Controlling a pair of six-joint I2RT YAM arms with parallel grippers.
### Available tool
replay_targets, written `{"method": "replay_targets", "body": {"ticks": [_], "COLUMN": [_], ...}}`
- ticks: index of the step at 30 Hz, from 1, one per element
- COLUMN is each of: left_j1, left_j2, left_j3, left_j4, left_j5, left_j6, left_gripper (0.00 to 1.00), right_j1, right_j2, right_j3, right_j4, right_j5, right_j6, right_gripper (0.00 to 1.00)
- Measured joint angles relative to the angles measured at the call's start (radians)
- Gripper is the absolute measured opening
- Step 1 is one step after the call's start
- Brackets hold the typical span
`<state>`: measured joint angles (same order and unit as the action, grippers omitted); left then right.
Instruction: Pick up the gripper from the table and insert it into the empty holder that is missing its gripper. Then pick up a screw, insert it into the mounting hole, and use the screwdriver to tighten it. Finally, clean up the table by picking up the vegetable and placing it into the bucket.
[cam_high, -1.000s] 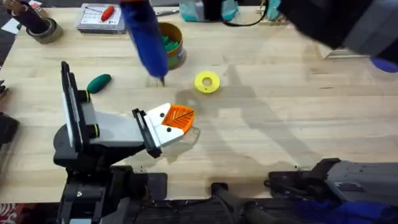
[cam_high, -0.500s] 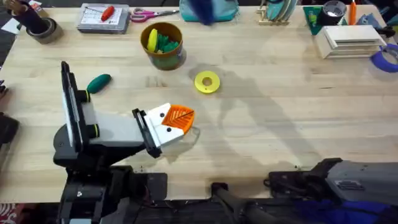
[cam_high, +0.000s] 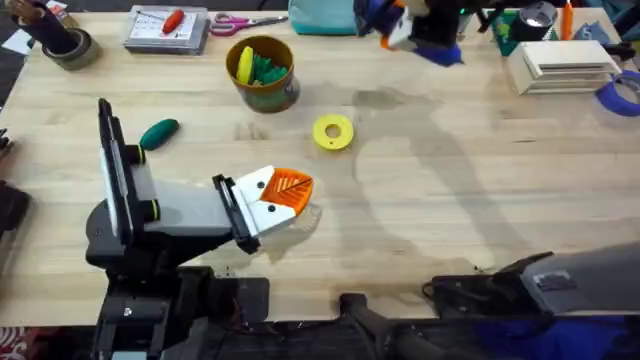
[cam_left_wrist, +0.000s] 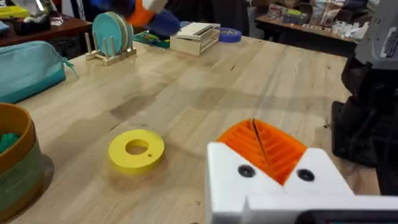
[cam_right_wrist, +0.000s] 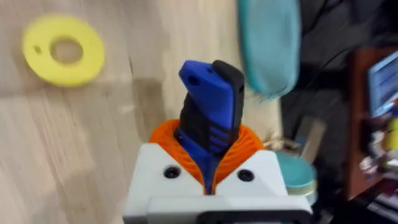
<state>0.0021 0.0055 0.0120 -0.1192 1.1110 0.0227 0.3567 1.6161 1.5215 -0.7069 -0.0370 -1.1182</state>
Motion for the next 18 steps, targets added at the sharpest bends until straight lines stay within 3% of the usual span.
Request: {"method": "replay_targets", "body": {"ticks": [7, 18], "left_j1": [0.000, 0.000], "left_j2": [0.000, 0.000], "left_j3": [0.000, 0.000], "left_j4": [0.000, 0.000], "left_j5": [0.000, 0.000], "left_j6": [0.000, 0.000], "left_gripper": [0.004, 0.004], "right_j1": [-0.084, -0.118], "right_j2": [0.167, 0.324], "right_j3": [-0.013, -0.021], "right_j4": [-0.017, -0.021], "right_j5": [0.031, 0.077], "right_j6": [-0.093, -0.229], "right_gripper": [0.026, 0.026]}}
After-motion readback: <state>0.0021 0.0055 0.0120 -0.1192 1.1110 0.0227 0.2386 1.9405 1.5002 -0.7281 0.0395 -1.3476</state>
